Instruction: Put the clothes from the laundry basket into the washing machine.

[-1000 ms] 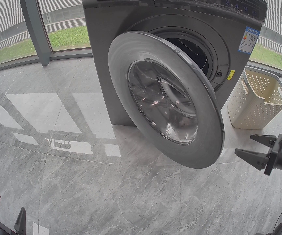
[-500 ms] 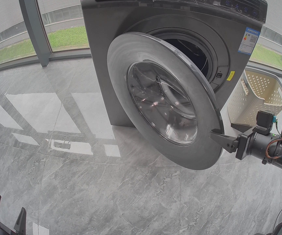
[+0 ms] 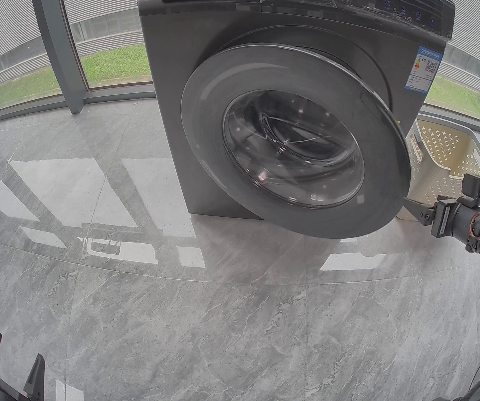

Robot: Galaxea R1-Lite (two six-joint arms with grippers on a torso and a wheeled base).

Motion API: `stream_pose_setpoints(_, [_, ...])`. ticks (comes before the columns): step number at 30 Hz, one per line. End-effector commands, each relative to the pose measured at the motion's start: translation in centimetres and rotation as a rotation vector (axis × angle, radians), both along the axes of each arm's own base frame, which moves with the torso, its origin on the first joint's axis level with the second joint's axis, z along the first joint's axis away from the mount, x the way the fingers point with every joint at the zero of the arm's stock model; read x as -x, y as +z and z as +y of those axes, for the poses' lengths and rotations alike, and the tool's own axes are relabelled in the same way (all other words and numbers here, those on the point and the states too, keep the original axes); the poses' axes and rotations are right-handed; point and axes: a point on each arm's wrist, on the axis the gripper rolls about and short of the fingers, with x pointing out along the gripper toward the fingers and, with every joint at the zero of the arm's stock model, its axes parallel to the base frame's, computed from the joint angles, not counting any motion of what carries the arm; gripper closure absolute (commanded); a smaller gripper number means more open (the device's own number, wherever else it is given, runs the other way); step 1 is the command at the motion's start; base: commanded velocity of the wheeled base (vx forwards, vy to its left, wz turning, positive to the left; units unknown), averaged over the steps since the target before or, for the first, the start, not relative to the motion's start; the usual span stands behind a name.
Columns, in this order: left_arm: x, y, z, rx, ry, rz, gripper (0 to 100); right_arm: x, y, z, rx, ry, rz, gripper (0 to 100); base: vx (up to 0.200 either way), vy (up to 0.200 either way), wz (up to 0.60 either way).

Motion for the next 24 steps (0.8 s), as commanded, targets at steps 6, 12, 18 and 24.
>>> stream_pose_setpoints(6, [0.0, -0.5, 0.0, -0.003, 0.0, 0.005, 0, 4.7, -4.0, 3.1, 0.04, 0.221, 0.127, 0, 0.0, 0.0, 0.0])
stream_pose_setpoints(12, [0.0, -0.5, 0.0, 0.0, 0.0, 0.005, 0, 5.6, -3.4, 5.9, -0.003, 0.365, 0.109, 0, 0.0, -0.033, 0.0])
stream_pose_setpoints(18, [0.0, -0.5, 0.0, -0.003, 0.0, 0.005, 0, 3.9, -2.0, 7.1, -0.081, 0.361, 0.048, 0, 0.0, -0.2, 0.0])
stream_pose_setpoints(24, [0.0, -0.5, 0.0, -0.006, -0.001, 0.004, 0, 2.2, -1.9, 8.2, -0.119, 0.357, -0.016, 0, 0.0, -0.067, 0.0])
